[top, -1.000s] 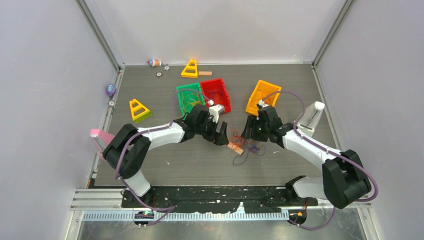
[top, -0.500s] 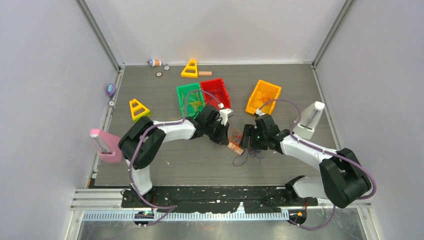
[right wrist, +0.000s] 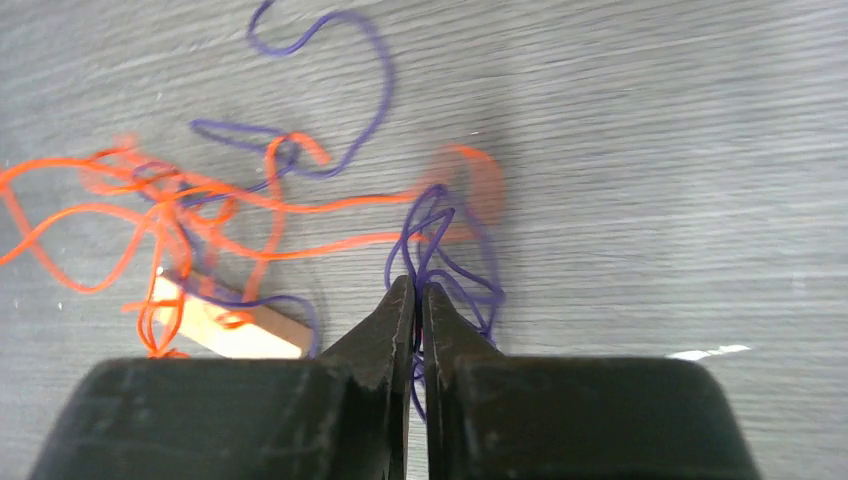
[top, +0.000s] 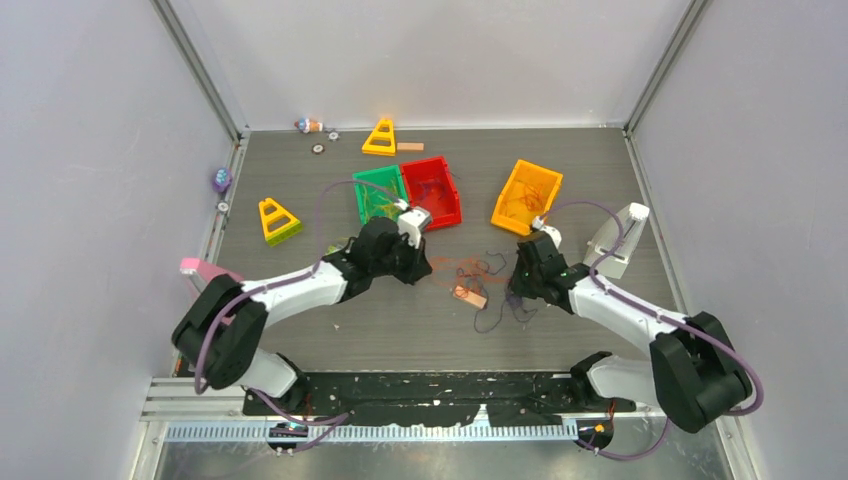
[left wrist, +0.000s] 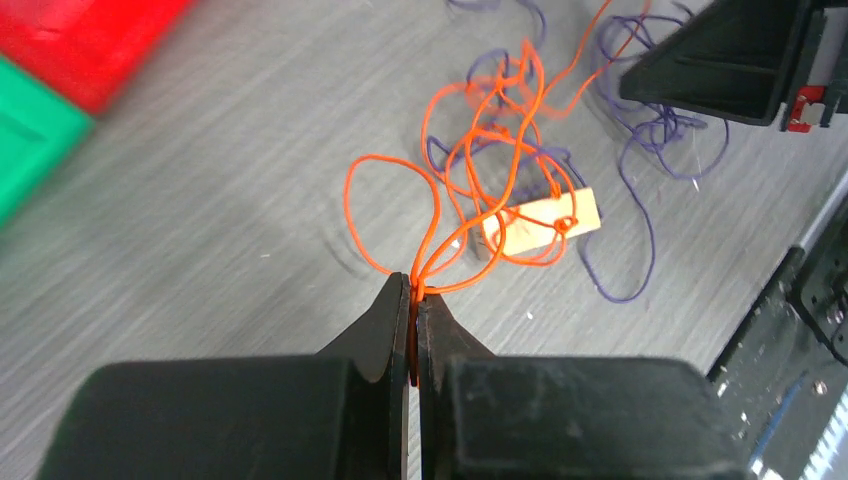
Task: Untangle the cables
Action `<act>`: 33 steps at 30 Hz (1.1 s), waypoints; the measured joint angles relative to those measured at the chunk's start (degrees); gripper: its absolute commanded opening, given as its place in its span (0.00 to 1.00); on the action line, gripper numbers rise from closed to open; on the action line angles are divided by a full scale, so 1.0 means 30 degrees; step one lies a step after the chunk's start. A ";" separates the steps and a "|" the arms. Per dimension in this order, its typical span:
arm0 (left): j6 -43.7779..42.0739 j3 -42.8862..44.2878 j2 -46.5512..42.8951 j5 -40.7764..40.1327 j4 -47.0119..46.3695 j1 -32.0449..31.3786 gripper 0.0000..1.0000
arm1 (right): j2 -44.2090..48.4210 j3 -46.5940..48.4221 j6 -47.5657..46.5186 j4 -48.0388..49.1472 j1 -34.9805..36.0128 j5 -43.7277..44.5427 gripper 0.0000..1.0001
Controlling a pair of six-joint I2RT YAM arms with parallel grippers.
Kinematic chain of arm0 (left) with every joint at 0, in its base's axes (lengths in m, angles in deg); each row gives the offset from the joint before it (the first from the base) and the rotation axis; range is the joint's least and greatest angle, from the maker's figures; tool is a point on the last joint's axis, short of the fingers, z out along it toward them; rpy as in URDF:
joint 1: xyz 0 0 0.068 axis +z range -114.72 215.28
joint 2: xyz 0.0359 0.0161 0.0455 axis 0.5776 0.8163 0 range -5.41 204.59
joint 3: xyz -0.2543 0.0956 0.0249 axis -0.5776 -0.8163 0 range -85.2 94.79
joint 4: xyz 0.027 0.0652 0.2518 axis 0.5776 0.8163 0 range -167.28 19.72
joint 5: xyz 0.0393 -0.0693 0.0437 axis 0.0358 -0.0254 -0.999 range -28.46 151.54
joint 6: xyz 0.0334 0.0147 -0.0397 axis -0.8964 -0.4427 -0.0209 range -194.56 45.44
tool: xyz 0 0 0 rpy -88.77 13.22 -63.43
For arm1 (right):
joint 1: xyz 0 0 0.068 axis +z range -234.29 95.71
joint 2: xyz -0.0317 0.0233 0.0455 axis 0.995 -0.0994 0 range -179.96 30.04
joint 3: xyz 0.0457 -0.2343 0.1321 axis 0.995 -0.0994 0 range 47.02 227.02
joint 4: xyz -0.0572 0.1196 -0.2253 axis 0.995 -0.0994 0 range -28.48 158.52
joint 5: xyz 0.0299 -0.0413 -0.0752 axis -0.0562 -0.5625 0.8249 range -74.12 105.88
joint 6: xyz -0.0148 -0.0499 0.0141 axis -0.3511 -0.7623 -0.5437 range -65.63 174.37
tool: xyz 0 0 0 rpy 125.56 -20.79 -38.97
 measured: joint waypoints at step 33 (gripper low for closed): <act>0.0058 -0.6943 -1.1839 -0.9063 -0.1843 0.1399 0.00 | 0.6390 -0.1188 -0.1275 -0.1530 -0.3912 -0.0022 0.97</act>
